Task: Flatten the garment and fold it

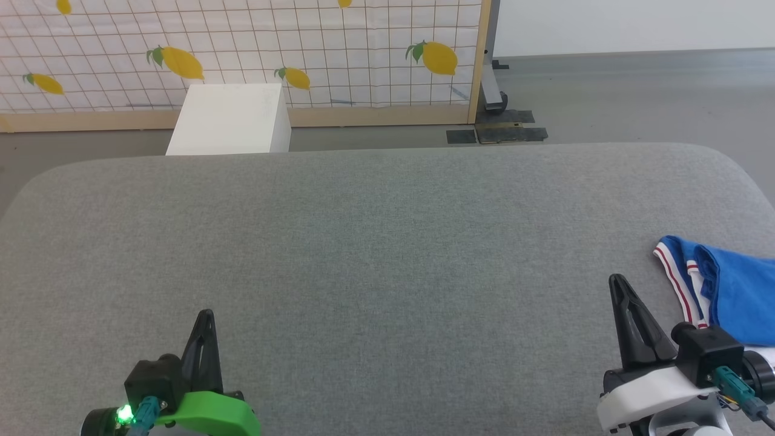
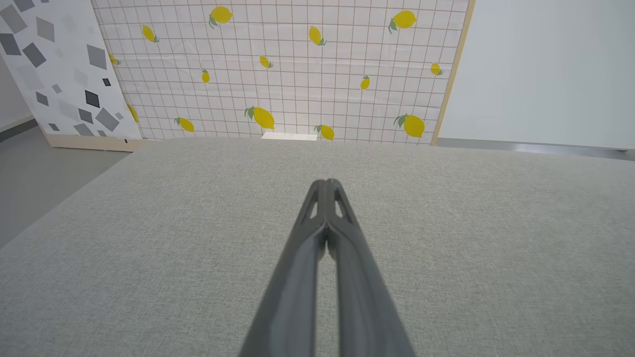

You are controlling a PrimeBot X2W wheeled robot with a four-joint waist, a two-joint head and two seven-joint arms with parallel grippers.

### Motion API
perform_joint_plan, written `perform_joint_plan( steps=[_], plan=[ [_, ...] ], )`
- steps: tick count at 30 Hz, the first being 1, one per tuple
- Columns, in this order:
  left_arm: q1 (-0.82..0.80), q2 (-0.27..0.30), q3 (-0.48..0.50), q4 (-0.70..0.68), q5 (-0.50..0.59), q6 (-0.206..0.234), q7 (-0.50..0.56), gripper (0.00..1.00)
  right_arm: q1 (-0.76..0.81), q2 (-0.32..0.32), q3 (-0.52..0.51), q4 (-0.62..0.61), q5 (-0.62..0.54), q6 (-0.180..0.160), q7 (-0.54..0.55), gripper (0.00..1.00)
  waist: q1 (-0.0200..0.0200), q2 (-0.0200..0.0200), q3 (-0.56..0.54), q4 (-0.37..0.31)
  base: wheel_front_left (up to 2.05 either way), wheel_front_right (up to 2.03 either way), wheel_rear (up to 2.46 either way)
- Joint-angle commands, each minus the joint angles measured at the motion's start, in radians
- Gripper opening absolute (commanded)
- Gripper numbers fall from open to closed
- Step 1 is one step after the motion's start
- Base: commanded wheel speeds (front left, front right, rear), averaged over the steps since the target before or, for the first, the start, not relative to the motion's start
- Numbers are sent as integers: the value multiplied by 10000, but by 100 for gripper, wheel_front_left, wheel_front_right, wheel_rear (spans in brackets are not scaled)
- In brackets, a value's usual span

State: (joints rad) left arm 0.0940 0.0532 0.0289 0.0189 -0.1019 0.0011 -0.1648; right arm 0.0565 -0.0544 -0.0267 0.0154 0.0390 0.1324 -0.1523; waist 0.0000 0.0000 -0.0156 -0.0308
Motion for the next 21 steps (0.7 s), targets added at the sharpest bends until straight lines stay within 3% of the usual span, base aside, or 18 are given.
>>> perform_joint_plan(
  steps=[1, 21],
  plan=[
    [-218, -12, 3, -39, 104, -4, 75, 0, -178, 15, 28, -56, -100, -7, 76, 0, 0, 0, 3, 6, 0, 0, 0],
    [-403, -16, -72, -78, 339, -6, 479, 0, -278, 22, 90, -81, -174, -9, 448, 0, 0, 0, 42, 83, 0, 0, 0]
  ],
)
